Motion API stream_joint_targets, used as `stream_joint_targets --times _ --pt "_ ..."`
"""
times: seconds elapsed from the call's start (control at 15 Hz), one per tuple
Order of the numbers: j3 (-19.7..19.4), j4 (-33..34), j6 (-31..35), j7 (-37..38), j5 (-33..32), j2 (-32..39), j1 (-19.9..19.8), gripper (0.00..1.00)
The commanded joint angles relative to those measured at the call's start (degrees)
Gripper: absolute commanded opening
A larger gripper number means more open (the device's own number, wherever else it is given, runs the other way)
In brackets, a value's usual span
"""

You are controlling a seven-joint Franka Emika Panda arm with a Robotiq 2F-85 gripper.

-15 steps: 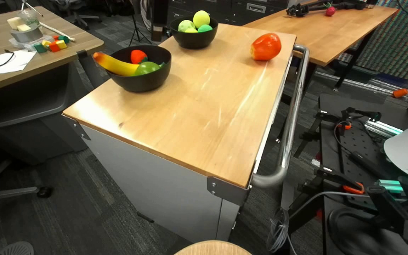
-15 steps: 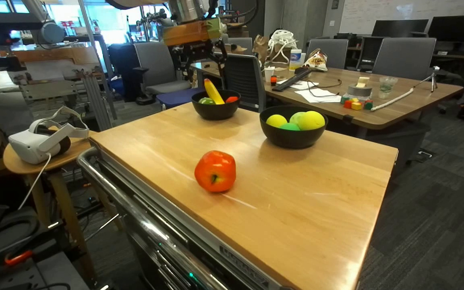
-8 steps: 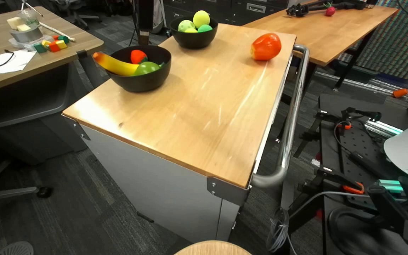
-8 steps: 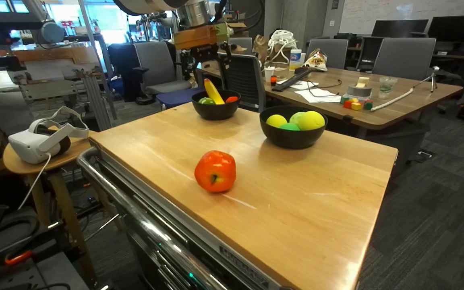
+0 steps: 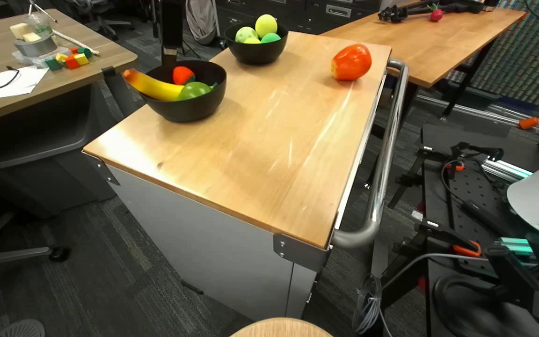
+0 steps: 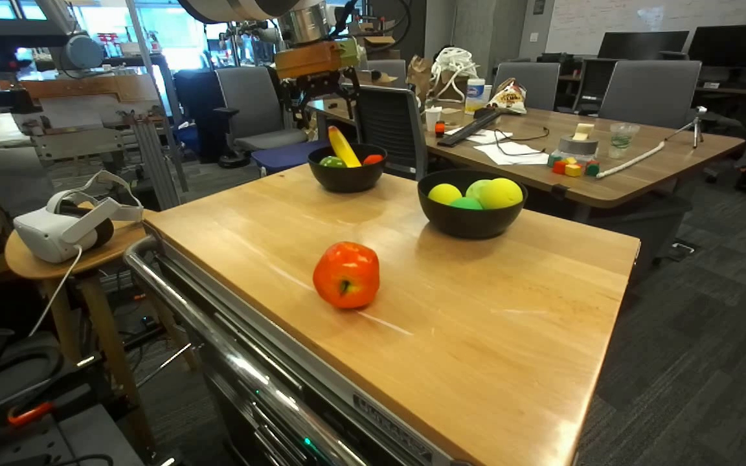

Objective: Remove the fruits from the left and right bowl respectively and put them on the table

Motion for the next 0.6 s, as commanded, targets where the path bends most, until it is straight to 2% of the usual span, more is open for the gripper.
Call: stream_joint_targets --times 0.0,0.4,0.47,0.53 --pt "1.0 6.4 1.8 -2.0 -0.1 5.6 -0.7 1.0" --pt "4.1 13.2 -0.1 -7.1 2.2 12.1 -1.8 1.0" --pt "4.5 14.0 -0.3 -7.8 2.4 12.7 -1.9 0.75" --pt "4.6 14.6 -0.4 -8.2 2.3 13.3 -1.9 0.75"
